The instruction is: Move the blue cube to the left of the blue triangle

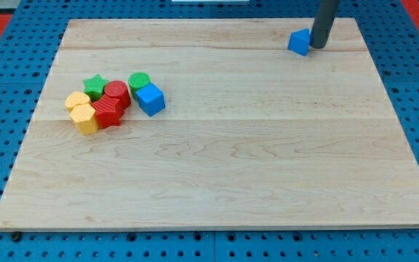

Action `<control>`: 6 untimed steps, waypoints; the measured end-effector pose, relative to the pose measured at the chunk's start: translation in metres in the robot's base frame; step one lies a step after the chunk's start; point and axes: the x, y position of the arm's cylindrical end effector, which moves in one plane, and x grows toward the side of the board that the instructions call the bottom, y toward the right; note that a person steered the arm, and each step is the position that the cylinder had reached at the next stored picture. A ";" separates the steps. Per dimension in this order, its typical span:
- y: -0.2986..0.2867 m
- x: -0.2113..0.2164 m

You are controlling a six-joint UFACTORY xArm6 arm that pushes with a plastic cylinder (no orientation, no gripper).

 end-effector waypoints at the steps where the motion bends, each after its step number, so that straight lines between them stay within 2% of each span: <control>1: -0.019 -0.001; 2: -0.042 -0.036; 3: -0.046 0.001; 6: -0.217 0.171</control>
